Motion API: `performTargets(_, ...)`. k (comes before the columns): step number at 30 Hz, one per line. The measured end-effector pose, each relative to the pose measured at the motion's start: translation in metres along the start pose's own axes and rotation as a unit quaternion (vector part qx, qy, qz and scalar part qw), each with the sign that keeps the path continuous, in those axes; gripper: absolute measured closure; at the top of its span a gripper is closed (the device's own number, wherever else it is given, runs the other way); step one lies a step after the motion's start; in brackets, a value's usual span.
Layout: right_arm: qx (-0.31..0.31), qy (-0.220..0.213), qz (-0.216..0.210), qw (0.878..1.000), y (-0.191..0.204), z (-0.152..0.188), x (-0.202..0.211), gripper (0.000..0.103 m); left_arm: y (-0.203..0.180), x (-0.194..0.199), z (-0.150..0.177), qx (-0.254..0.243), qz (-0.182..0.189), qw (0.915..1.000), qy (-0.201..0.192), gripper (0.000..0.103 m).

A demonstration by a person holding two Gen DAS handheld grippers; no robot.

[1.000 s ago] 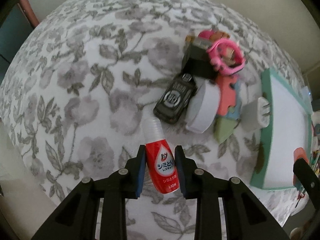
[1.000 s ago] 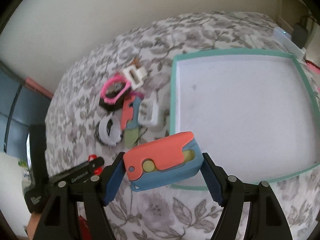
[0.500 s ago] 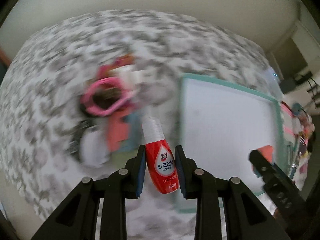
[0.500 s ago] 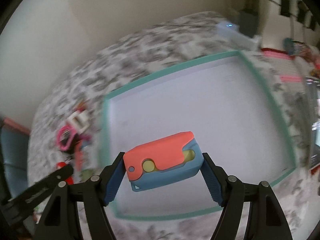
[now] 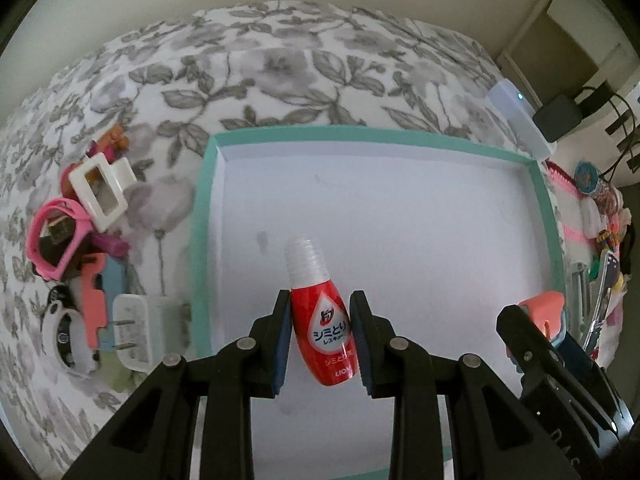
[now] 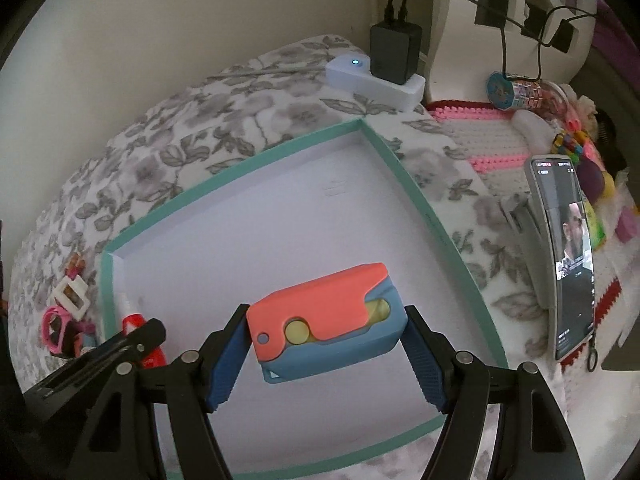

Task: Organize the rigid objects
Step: 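Carry the block and bottle into the teal-rimmed tray and open both grippers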

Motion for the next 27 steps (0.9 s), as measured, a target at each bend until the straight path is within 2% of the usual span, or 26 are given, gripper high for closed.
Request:
performTargets(10, 0.020, 0.025, 0.012, 0.999, 0.004, 0.006, -0.012, 0.026, 0.007, 0.000, 0.009, 0.000, 0.014, 0.9999, -0.007, 0.072)
performTargets(14, 0.023, 0.014, 0.019, 0.999, 0.006, 0.004, -0.006, 0.017, 0.017, 0.013, 0.012, 0.005, 0.024, 0.9997, -0.006, 0.049)
performTargets(18, 0.023, -0.004, 0.024, 0.999, 0.006, 0.000, 0.004, 0.011, 0.031, 0.026, 0.008, 0.020, 0.028, 0.9993, -0.015, 0.038)
performTargets(20, 0.019, -0.007, 0.016, 1.000, 0.006, -0.001, 0.007, 0.010, 0.039, 0.031, 0.003, 0.030, 0.021, 0.9991, -0.023, 0.024)
performTargets(22, 0.018, -0.011, 0.015, 1.000, 0.007, -0.002, 0.009, 0.007, 0.046, 0.036, -0.002, 0.037, 0.013, 0.9987, -0.032, 0.019)
performTargets(23, 0.020, -0.014, 0.017, 1.000, 0.008, -0.002, 0.010, 0.001, 0.050, 0.039, -0.004, 0.041, 0.009, 0.9984, -0.038, 0.019)
performTargets(27, 0.021, -0.020, 0.009, 1.000, 0.011, -0.001, 0.014, 0.000, 0.073, 0.049, -0.008, 0.060, -0.022, 0.9964, -0.056, 0.018)
Point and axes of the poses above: each gripper's, at about its wrist camera, not at the fingertips, and x roughly against the way its jaws point, y to its left, z to its underside, the point moved 2 cm from there along -x, roughly the way its jaws point, and after that the axes turned 6 degrees about -z, right-handed, at the moved point
